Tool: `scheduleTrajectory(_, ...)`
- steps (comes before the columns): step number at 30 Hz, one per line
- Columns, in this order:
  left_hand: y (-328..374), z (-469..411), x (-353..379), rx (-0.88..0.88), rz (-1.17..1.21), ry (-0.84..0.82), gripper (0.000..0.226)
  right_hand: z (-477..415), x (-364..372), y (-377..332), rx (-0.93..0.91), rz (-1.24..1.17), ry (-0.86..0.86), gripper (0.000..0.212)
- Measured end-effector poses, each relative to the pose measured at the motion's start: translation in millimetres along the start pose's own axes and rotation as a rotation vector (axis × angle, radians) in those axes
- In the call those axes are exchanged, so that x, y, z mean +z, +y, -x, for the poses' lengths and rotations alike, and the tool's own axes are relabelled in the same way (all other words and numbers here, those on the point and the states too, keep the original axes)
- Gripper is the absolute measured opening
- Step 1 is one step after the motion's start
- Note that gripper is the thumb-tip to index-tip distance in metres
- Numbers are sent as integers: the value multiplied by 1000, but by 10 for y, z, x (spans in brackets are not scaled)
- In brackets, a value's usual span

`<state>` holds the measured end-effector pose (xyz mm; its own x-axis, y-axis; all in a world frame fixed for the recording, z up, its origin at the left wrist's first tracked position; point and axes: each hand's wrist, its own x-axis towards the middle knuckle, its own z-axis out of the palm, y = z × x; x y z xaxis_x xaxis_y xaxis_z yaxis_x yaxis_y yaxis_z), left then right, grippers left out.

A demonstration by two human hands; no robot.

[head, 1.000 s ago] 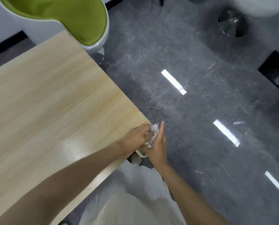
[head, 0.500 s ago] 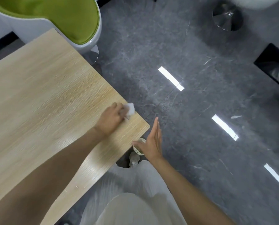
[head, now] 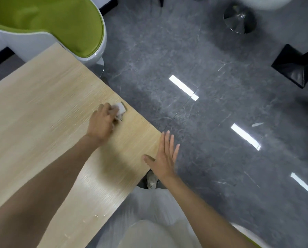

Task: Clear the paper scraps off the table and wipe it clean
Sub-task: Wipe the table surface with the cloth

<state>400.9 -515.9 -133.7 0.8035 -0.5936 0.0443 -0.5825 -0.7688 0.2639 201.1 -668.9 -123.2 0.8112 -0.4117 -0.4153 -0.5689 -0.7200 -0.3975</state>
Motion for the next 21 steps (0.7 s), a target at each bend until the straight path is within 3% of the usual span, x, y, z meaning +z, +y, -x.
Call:
scheduleTrajectory(2, 74, -45, -38, -350, 179, 49, 25, -23, 35, -147, 9, 2, 11, 107)
scheduleTrajectory(3, 196, -2, -5, -344, 199, 49, 26, -28, 62, -220, 4, 1, 9, 104)
scheduleTrajectory(4, 321, 72, 25, -258, 219, 41, 26, -32, 91, -289, -3, 6, 5, 102)
scheduleTrajectory(5, 405, 175, 103, -56, 193, 10, 24, -38, 122, -338, -6, 15, 3, 100)
scheduleTrajectory(7, 313, 351, 270, 468, -14, -23, 30, -49, 191, -385, 14, 31, 9, 100)
scheduleTrajectory(8, 115, 307, 248, 636, -95, -5, 33, -52, 225, -390, 29, 42, 10, 100)
scheduleTrajectory(9, -92, 224, 194, 681, -120, 4, 33, -60, 254, -387, 40, 58, 6, 100)
scheduleTrajectory(10, -274, 127, 140, 612, -103, 21, 30, -66, 276, -380, 46, 74, 1, 101)
scheduleTrajectory(14, -469, -159, -98, -151, -4, 109, 29, -93, 309, -383, 65, 87, -19, 98)
scheduleTrajectory(16, -157, -96, -82, -232, 148, 79, 23, -99, 312, -390, 71, 80, -28, 98)
scheduleTrajectory(17, 9, -21, -37, -153, 210, 57, 23, -105, 317, -384, 71, 72, -34, 100)
scheduleTrajectory(18, 134, 96, 58, 57, 188, -2, 25, -106, 325, -374, 70, 67, -43, 101)
scheduleTrajectory(20, 180, 322, 218, 675, -85, -107, 34, -105, 333, -366, 64, 65, -53, 104)
scheduleTrajectory(21, 66, 274, 183, 853, -188, -86, 41, -97, 333, -367, 67, 67, -54, 104)
